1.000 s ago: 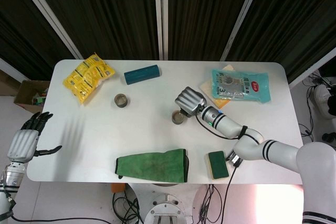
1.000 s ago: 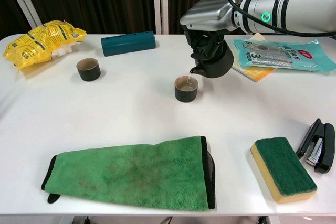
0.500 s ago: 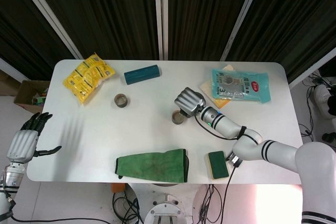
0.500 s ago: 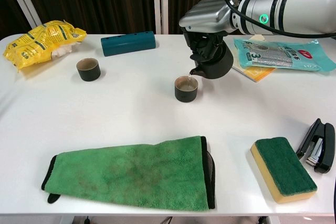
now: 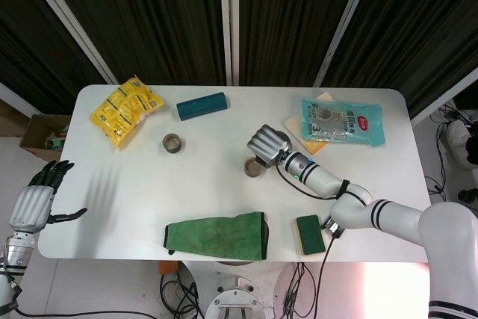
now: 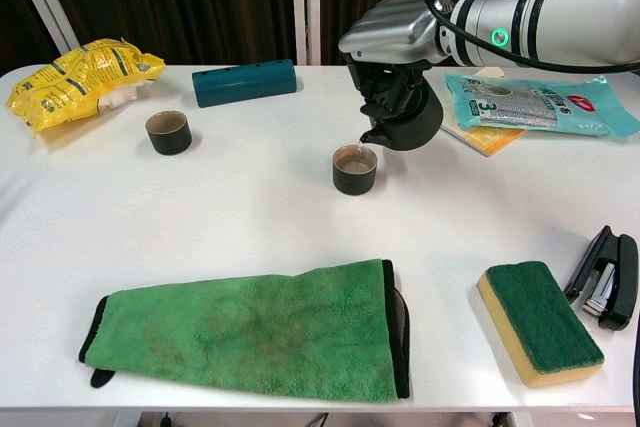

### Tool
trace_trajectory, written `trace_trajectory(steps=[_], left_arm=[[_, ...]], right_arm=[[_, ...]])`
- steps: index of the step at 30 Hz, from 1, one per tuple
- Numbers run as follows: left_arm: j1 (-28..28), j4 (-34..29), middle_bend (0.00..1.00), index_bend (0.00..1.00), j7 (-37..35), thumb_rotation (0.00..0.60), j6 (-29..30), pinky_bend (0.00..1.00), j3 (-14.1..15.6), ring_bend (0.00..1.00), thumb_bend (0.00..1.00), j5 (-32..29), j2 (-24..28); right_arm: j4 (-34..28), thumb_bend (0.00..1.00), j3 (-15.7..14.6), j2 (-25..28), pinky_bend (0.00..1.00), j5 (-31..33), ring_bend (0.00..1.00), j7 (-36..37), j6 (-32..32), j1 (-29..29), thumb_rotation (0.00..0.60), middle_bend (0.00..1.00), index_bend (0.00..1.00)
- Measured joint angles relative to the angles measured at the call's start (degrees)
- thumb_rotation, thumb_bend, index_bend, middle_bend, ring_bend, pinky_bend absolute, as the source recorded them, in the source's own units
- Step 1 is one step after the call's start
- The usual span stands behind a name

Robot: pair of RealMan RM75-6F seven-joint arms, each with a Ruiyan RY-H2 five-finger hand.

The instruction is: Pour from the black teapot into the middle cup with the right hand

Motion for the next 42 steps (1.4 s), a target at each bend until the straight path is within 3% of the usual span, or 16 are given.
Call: trace_trajectory(steps=[28, 42], left_arm=[[0.12, 0.62, 0.09, 0.12, -0.72, 0.443, 0.2, 0.18, -0.03, 0.03, 0.07, 0.05, -0.14], [0.26, 0.76, 0.09, 0.12, -0.99, 0.439, 0.42, 0.18, -0.08, 0.03, 0.06, 0.03, -0.16]], right_arm=[[-0.54, 0.46, 0.19, -0.15, 0.68, 1.26, 0.88, -2.04, -0.29, 0.68, 0.6, 1.0, 1.0], [-1.66, 0.45, 1.62, 0.07, 0.68, 1.53, 0.88, 3.48, 1.27, -0.24, 0.6, 1.0, 1.0]])
